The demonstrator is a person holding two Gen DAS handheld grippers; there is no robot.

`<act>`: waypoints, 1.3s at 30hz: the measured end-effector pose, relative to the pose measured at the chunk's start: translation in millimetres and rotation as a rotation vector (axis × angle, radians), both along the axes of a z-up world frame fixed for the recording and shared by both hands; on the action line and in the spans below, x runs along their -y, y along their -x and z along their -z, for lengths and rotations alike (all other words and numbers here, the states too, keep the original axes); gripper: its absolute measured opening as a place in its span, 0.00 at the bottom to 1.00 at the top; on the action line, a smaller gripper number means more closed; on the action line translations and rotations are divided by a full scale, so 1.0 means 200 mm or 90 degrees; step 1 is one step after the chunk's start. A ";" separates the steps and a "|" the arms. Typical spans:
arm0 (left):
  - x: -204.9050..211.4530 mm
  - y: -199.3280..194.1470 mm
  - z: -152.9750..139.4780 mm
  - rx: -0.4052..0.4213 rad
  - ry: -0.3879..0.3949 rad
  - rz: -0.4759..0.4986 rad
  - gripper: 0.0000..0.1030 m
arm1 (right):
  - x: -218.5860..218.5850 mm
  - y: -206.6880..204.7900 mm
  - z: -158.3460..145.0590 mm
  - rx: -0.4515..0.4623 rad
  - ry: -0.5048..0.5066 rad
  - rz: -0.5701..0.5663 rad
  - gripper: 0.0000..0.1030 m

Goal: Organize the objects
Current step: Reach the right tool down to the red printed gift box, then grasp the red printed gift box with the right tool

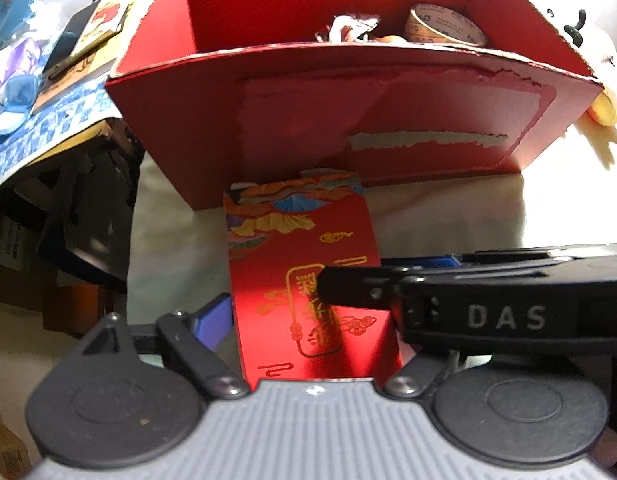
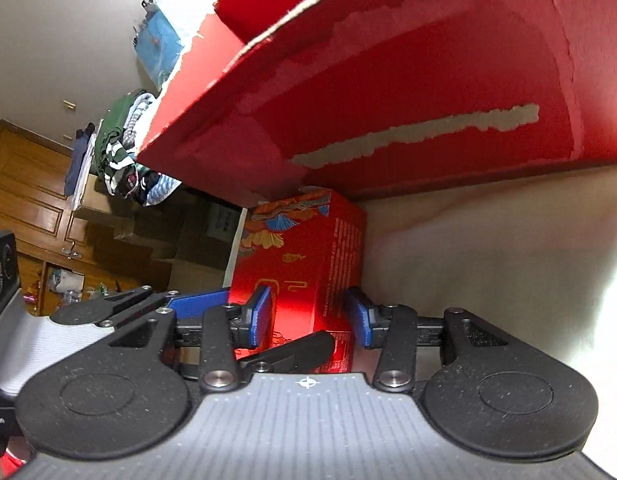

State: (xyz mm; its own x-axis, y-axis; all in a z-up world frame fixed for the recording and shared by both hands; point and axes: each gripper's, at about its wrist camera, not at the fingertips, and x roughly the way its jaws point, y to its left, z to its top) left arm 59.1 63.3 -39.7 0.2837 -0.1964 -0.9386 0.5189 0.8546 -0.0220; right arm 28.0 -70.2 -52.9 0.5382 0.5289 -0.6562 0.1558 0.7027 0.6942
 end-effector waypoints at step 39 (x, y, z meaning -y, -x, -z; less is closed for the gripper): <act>0.66 0.38 -0.41 0.087 0.167 0.445 0.81 | 0.54 0.77 -0.41 0.042 0.078 0.320 0.42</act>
State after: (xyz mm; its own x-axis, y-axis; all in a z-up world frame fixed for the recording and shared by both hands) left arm -16.2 -69.1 41.3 0.1218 -0.5847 -0.8020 0.9503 0.3019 -0.0758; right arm -125.4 -178.0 29.3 0.7480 0.1154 -0.6536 0.4543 0.6288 0.6310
